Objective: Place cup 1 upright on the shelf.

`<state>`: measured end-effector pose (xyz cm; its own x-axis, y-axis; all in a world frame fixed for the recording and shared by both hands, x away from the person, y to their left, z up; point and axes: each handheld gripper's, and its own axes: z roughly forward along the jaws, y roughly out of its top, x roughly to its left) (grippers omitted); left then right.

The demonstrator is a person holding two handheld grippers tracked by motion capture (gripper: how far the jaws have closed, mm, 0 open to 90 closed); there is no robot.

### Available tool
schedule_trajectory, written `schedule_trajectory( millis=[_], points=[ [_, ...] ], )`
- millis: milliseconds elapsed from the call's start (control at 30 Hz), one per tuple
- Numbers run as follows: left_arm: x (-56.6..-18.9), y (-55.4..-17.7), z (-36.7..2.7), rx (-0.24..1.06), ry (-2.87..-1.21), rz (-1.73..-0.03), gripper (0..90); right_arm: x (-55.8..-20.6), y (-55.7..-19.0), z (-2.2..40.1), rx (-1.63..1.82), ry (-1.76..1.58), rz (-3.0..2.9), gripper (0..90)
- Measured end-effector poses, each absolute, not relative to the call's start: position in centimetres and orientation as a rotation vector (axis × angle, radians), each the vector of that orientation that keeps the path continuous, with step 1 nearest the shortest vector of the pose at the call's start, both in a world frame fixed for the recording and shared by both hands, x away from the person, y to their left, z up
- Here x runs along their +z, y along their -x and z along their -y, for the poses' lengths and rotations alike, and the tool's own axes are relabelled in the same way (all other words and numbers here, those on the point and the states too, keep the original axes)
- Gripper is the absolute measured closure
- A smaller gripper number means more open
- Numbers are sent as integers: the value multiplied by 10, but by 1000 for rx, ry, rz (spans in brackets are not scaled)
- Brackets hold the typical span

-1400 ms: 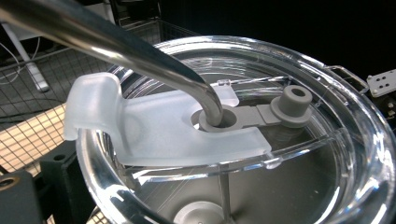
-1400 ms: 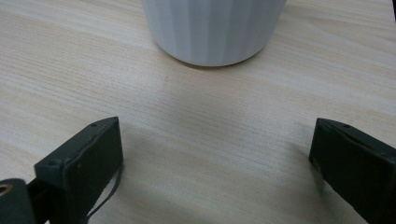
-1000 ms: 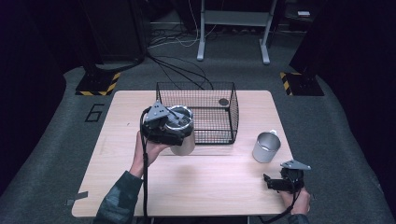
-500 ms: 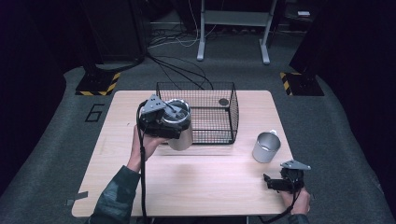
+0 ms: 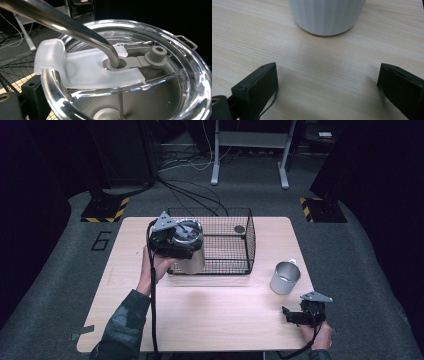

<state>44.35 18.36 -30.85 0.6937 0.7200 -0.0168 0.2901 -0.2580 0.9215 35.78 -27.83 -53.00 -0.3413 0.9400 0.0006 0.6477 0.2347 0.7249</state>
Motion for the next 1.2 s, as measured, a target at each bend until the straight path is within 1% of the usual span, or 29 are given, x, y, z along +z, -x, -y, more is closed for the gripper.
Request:
schedule_trajectory(
  millis=[500,1000,1200],
  points=[
    [-290,-464,-183,558,-1849,-800,37,-530,-358,278,891,-1453,-2075,27],
    [-293,-493,-180,581,-1863,-838,37,-530,-358,278,890,-1455,-2074,27],
    [-300,-511,-181,578,-1895,-861,37,-530,-358,278,890,-1455,-2073,27]
  ],
)
